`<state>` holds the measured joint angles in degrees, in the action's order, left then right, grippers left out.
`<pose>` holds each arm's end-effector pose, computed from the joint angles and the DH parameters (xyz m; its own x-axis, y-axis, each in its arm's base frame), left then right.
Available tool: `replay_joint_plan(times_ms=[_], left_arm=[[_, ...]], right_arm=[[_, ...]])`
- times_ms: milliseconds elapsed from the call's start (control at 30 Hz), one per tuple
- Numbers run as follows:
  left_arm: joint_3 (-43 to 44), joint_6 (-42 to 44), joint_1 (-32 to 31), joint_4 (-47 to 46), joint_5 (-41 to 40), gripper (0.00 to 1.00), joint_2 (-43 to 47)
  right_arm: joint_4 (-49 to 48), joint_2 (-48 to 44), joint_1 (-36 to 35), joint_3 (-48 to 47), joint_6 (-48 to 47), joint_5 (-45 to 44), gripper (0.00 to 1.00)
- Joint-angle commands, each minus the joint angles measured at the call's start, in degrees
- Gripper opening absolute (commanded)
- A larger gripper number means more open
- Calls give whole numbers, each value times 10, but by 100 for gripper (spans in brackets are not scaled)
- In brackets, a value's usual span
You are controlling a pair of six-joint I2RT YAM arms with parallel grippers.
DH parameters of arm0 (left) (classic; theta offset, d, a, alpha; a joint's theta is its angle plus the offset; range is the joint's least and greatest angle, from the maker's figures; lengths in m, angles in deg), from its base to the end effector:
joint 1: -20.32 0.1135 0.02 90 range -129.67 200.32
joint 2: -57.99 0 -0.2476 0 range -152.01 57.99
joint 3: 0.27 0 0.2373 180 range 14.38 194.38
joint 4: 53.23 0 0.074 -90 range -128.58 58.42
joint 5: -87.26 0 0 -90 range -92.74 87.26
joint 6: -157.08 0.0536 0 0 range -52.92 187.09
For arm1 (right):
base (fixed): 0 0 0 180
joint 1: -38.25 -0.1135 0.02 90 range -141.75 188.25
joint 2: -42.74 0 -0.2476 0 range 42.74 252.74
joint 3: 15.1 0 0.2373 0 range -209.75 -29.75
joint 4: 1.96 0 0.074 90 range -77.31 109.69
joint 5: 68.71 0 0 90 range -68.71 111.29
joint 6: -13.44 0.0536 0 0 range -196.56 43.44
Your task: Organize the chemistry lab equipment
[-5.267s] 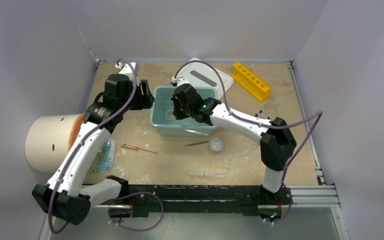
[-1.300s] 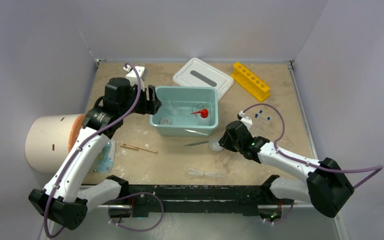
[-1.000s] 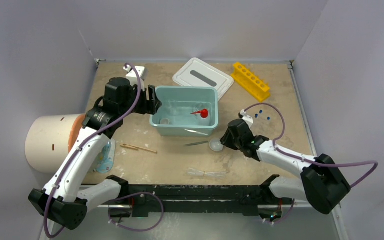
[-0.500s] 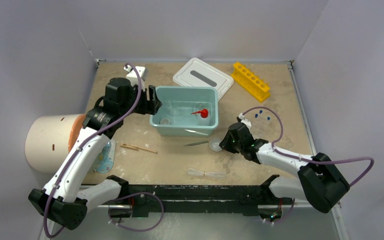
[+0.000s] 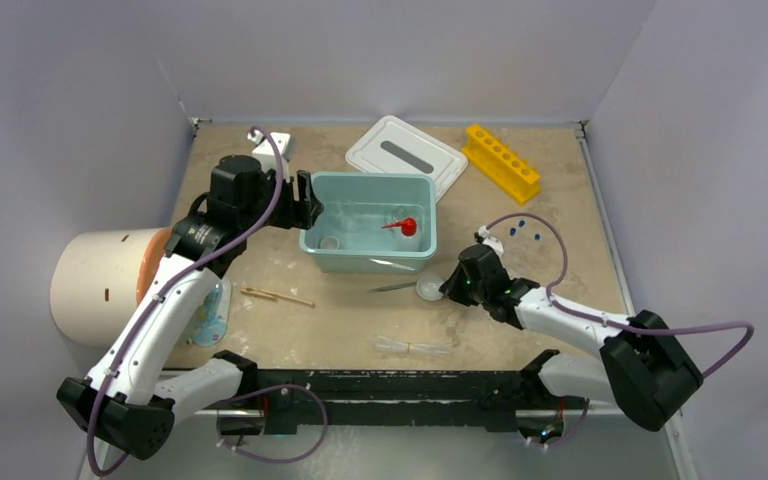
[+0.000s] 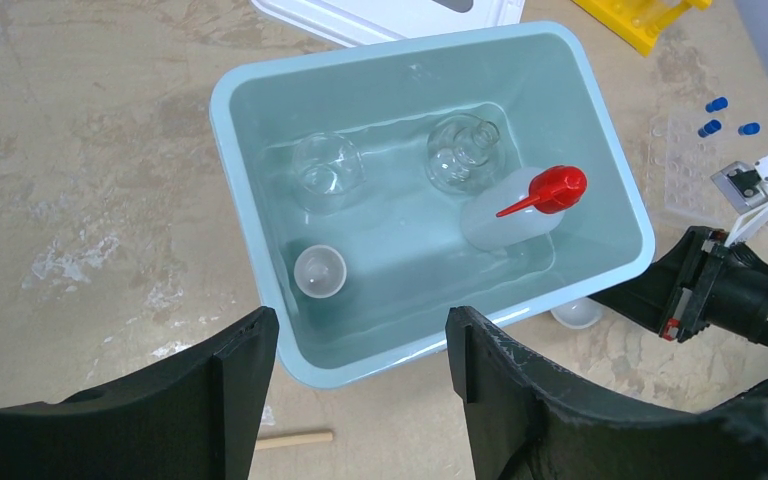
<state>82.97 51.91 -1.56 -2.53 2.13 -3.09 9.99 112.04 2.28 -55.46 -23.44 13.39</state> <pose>0.2136 -0.0907 0.3589 -0.5432 -0.0628 -0.8373 0.3092 0.9122 -0.2690 0.1955 0.1328 0.1471 -0.7161 0.4593 -0.5257 0.1251 0.8253 0.5507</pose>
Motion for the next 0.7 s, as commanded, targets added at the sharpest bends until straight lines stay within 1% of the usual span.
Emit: replay_joint_plan(times_ms=[0,167,233,333,400,500,567,667], left_arm=[[6,14,-3,-23,-1,63,8],[1,15,-3,-25,-2,63,17],[-3,15,-3,-29,-1,63,19],[-6,15,-3,-30,0,63,24],[-6,15,-4,-32,0,63,28],[-9,15,-6,-33,0,63,32],[-10,15,-7,-33,0,63,35],[-10,16,-9,-33,-2,63,37]], right_arm=[[11,-34,1,0,6,4,0],[51,-73,2,-19,-10,36,0],[61,-76,1,-36,-46,47,0],[89,-61,0,-69,-90,123,0],[110,-57,-7,-83,-114,149,0],[122,-58,-34,-107,-141,182,0],[118,-58,-71,-129,-156,201,0],[127,-43,-127,-182,-170,205,0]])
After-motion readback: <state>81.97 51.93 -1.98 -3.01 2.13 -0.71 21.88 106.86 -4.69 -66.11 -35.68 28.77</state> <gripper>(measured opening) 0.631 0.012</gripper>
